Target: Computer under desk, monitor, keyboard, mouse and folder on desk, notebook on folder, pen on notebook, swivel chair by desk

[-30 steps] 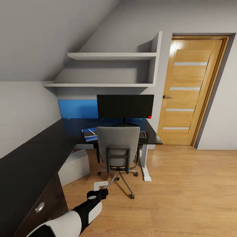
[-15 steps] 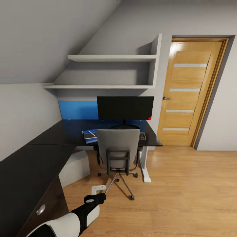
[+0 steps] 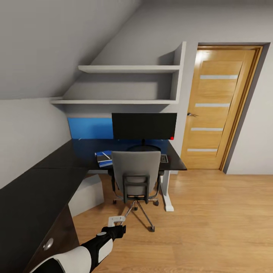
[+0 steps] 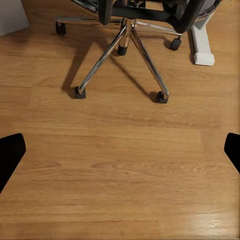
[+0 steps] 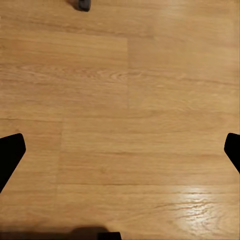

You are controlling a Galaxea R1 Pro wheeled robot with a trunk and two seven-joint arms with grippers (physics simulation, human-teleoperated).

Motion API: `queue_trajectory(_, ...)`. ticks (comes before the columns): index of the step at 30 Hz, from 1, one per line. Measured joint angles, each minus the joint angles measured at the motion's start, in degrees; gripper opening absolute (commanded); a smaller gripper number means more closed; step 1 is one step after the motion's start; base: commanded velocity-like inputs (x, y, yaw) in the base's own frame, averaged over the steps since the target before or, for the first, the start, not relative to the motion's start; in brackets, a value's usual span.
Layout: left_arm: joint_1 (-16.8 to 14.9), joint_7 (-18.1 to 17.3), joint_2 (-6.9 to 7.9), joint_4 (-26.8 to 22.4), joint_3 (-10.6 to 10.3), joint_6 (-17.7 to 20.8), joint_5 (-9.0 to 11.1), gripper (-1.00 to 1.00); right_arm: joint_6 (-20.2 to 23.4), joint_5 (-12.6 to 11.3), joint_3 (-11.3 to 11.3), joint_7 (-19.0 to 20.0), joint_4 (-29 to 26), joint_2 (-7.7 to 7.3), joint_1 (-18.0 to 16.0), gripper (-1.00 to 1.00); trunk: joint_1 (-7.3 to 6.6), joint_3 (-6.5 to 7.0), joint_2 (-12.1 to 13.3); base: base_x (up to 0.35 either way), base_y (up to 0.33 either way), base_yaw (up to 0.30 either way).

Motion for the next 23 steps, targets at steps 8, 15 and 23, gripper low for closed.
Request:
queue_trajectory(8,0.0,-0.2,0.01,0.1,0.0,0.0,0.0,1.0,0.0,0.0,0.0,0.0,0.0,-0.01,0.0,1.0,-1.76,1.44,3.2,0.0,0.0,0.0)
queue_trajectory(15,0.0,-0.4,-0.03,0.1,0.0,0.0,0.0,1.0,0.0,0.0,0.0,0.0,0.0,-0.02,0.0,1.0,-3.3,2.7,6.0,0.0,0.0,0.0)
queue_trajectory(23,0.0,-0.5,-0.07,0.1,0.0,0.0,0.0,1.0,0.0,0.0,0.0,0.0,0.0,-0.02,0.0,1.0,-5.05,4.13,9.2,0.0,0.0,0.0)
